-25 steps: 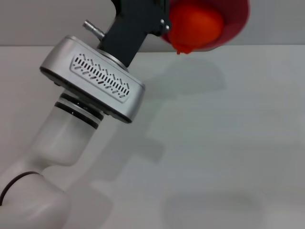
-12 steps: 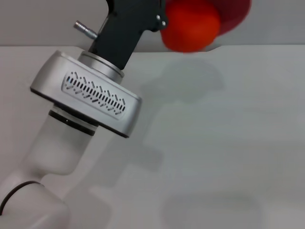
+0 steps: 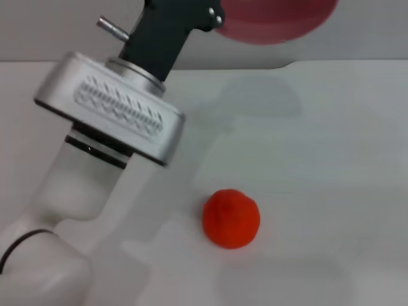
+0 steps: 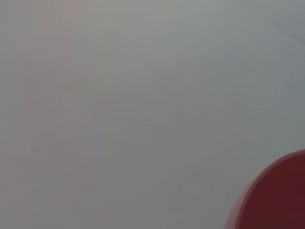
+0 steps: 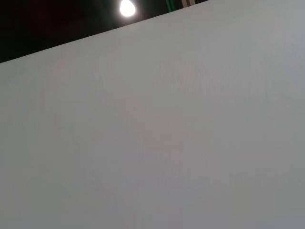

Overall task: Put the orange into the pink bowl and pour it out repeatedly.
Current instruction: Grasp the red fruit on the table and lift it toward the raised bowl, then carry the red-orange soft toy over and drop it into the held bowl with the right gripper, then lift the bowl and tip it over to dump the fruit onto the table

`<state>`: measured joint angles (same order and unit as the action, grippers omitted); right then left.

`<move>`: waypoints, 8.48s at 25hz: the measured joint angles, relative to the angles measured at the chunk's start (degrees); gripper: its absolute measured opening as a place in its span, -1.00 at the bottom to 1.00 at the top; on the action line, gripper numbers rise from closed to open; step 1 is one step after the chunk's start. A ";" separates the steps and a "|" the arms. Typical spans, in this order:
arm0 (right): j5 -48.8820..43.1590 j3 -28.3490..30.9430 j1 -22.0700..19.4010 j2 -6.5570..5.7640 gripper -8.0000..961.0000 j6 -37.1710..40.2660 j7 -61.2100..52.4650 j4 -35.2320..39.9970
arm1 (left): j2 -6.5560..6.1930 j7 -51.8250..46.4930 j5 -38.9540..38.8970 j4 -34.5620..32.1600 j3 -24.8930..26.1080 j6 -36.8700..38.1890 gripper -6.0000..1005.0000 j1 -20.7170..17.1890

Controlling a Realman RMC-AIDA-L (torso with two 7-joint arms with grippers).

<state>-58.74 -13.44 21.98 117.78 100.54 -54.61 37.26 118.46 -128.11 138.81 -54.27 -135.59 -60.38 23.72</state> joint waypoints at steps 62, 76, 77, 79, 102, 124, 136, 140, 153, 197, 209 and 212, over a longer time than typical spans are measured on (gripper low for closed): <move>-66.09 -56.73 21.51 0.77 0.02 -17.35 -73.85 17.14 | -6.18 -3.37 4.12 -11.40 81.28 125.31 -0.90 20.76; -65.92 -65.41 21.85 1.14 0.02 -21.17 -74.33 9.93 | -4.27 -2.85 4.09 -11.45 80.57 125.91 -0.90 21.77; -65.92 -65.89 21.85 1.14 0.02 -21.67 -74.53 9.56 | -4.17 -2.85 4.09 -11.46 80.57 125.93 -0.90 21.79; -65.92 -66.81 21.86 1.14 0.02 -22.87 -75.23 8.99 | -3.84 -2.85 4.09 -11.48 80.57 125.99 -0.90 21.83; -63.23 -73.67 22.36 1.49 -0.60 -29.38 -75.51 8.50 | -2.16 -2.40 4.10 -11.48 79.79 125.59 -0.90 21.80; -63.40 -48.95 12.59 0.82 -0.85 -4.87 -81.25 59.86 | -2.10 -2.69 4.11 -10.69 77.83 131.50 -0.90 21.38; -60.20 -45.30 12.66 0.79 -0.85 -5.67 -79.51 62.09 | -0.88 -6.28 4.05 -10.68 67.89 138.73 -0.90 21.52; -60.18 -47.02 12.84 0.86 -0.84 -6.86 -78.76 59.32 | -0.67 -7.25 3.71 -10.68 65.07 138.70 -0.90 21.81; -60.44 -54.11 14.13 0.96 -0.79 -9.28 -74.92 50.40 | -0.34 -8.71 2.20 -9.99 62.00 138.49 -0.90 23.06; 14.45 -40.14 -12.78 1.04 -0.05 -9.06 -6.43 16.07 | -0.11 8.84 -11.53 -16.10 20.00 66.12 -0.90 7.45; 19.96 -36.78 -12.71 1.05 -0.06 -8.09 -6.28 16.02 | 0.00 18.73 -11.44 -11.99 1.18 24.34 -0.90 -0.25; 20.05 -36.67 -12.60 1.05 -0.06 -7.74 -6.29 16.16 | -0.02 18.76 -11.29 -11.60 0.39 22.94 -0.90 -0.47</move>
<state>-38.69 -50.12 9.38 118.83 92.80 -60.90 53.43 118.44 -109.34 127.52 -65.87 -135.20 -37.43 23.25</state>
